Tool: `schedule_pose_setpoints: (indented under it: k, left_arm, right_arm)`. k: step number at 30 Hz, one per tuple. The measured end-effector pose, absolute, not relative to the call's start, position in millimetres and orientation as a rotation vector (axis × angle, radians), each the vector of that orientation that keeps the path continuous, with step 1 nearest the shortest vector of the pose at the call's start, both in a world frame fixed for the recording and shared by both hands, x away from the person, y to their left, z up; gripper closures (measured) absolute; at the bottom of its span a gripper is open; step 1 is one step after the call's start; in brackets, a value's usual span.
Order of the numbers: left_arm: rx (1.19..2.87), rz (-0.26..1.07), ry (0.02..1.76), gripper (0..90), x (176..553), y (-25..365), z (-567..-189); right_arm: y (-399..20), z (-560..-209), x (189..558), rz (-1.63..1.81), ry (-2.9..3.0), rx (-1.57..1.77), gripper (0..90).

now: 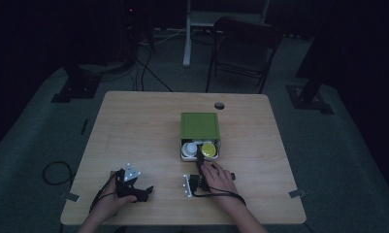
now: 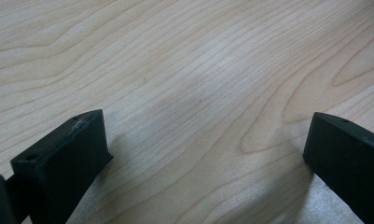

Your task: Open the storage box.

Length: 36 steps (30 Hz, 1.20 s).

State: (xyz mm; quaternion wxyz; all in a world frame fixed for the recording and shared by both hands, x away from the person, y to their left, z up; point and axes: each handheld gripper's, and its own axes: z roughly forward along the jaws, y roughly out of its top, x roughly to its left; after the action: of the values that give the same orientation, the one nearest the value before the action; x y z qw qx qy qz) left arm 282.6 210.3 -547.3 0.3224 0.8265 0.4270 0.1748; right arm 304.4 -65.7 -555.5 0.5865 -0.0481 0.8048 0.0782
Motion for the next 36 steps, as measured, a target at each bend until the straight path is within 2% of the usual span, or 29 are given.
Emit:
schedule_pose_setpoints:
  k: [5, 9, 36]
  left_arm:
    - [2.170, 0.459, 1.121, 0.2, 283, 210, -547]
    - [2.170, 0.458, 1.121, 0.1, 283, 210, -547]
    - [2.169, 0.459, 1.121, 0.2, 283, 210, -547]
  right_arm:
    - [-65, -557, 305, 0.171, 1.866, -0.112, 65.7]
    - [-65, -556, 305, 0.149, 1.850, -0.135, 71.3]
    - [-68, -547, 289, 0.161, 1.925, -0.163, 72.1]
